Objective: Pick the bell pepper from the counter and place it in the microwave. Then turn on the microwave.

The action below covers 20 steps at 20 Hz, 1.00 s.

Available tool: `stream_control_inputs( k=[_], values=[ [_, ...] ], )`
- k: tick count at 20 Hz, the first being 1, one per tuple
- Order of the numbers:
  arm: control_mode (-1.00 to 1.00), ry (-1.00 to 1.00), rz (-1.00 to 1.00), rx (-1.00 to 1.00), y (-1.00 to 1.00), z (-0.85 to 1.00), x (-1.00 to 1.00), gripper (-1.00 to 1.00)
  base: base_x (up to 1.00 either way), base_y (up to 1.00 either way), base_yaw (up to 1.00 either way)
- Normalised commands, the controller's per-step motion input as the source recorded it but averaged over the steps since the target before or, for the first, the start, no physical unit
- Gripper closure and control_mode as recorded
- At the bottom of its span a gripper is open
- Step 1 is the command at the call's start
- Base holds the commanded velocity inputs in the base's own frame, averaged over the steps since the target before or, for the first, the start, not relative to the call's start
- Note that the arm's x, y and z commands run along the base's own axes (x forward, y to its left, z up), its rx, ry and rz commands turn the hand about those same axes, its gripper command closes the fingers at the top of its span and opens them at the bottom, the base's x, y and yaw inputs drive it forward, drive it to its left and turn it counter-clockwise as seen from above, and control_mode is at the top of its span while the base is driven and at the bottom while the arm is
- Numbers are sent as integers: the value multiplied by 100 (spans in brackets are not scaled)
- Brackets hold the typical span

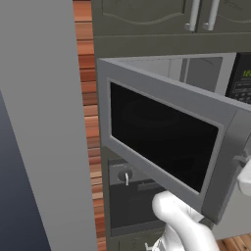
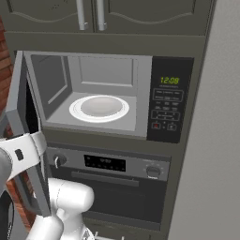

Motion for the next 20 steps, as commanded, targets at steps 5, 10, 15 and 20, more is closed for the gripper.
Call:
stream_control_inputs(
  k=[5, 10, 15, 20],
  values=[
    [-100, 0, 0, 0, 0, 0, 0, -100, 0, 0, 0],
    [-100, -1, 0, 0, 0, 0, -13, -100, 0, 0, 0],
    [-100, -2, 0, 0, -20, 0, -38, -100, 0, 0, 0],
    [-100, -2, 0, 1, -45, 0, -33, -100, 0, 0, 0]
  ],
)
